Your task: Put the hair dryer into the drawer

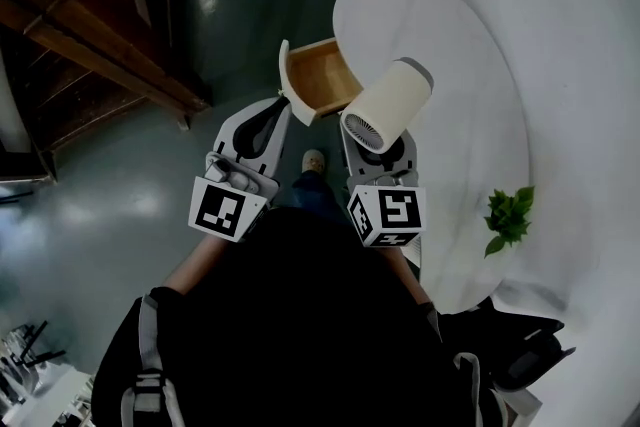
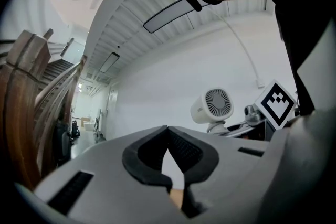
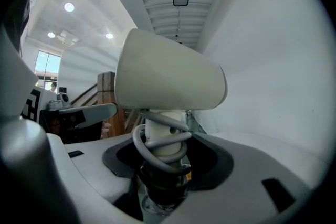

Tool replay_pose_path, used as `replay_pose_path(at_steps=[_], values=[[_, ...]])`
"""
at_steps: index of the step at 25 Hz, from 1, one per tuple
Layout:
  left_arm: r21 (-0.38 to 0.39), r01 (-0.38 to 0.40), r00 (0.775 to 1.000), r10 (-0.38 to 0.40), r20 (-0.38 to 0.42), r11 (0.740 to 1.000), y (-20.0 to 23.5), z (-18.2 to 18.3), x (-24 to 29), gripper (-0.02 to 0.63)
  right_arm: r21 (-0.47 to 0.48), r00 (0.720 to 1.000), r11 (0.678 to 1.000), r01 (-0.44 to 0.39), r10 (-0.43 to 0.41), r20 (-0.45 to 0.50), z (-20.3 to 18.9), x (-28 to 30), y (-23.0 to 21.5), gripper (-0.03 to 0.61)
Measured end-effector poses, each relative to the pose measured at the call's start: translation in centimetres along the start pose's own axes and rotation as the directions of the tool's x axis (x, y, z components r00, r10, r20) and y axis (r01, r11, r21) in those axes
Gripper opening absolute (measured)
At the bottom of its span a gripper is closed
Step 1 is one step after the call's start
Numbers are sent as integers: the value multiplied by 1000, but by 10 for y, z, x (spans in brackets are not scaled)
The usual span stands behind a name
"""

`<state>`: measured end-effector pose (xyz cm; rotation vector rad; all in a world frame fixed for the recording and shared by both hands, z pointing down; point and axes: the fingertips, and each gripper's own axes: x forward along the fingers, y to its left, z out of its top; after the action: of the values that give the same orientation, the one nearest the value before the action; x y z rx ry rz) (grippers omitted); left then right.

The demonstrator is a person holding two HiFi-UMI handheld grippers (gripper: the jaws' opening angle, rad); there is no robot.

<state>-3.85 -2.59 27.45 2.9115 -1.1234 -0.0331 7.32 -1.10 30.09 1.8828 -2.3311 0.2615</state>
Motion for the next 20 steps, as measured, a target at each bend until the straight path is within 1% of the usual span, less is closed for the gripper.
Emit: replay_pose_path(at_steps=[2, 5, 10, 14, 20], values=[[6, -26, 1000, 26, 8, 1000, 5, 1, 17, 8, -5, 1000, 1000, -27, 27, -10, 2, 15, -13, 242], [8, -64, 998, 64, -2, 998, 13, -1, 42, 8, -18, 997, 997, -70, 70, -26, 6, 37, -31, 242], [25, -105, 994, 105, -4, 994, 21, 0, 73, 8, -52, 991, 990, -130, 128, -37, 10, 65, -51, 242], [29, -132, 991, 133, -16, 991, 25, -5, 83, 8, -39, 984, 985, -168, 165, -65, 0, 79, -56, 242], [15, -144, 988, 145, -50, 989, 44, -17, 94, 8, -42, 973, 978, -203, 197, -121, -14, 103, -50, 242]])
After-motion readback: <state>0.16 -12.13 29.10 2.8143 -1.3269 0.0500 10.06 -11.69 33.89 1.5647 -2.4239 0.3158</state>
